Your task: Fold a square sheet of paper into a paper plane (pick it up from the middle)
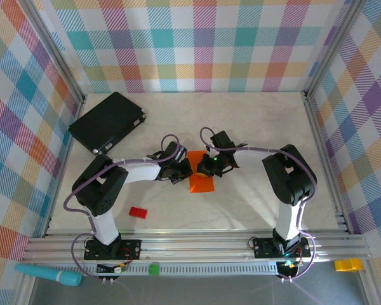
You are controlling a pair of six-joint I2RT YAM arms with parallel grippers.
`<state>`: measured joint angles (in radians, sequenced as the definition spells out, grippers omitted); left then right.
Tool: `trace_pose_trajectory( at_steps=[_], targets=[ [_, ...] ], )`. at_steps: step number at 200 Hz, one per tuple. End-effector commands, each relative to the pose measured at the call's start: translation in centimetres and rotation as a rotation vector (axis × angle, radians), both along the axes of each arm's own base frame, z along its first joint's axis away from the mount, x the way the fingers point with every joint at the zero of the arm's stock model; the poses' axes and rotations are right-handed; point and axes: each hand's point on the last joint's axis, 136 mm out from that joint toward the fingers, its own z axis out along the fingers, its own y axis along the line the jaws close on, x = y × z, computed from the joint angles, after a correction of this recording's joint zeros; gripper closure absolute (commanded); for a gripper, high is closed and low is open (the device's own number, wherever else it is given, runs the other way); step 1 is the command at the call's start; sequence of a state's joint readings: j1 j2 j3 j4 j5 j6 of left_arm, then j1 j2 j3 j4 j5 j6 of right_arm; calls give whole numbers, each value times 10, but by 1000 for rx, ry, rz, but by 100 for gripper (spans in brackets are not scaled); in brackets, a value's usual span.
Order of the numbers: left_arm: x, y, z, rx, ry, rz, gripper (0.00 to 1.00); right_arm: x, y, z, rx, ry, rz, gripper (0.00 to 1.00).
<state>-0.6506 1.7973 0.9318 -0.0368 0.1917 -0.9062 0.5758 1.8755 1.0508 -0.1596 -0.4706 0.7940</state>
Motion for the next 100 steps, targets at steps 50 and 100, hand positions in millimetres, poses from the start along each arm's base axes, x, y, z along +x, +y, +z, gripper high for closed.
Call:
trace_pose_trajectory(
  at_steps=[50,100],
  targets=[
    [-18,19,-31,138,88,-16,100,-10,-22,-41,-113,35,-13,96],
    [-15,18,-29,136,73,-19,100,-21,-45,-72,-192,9,-30,98]
  ],
)
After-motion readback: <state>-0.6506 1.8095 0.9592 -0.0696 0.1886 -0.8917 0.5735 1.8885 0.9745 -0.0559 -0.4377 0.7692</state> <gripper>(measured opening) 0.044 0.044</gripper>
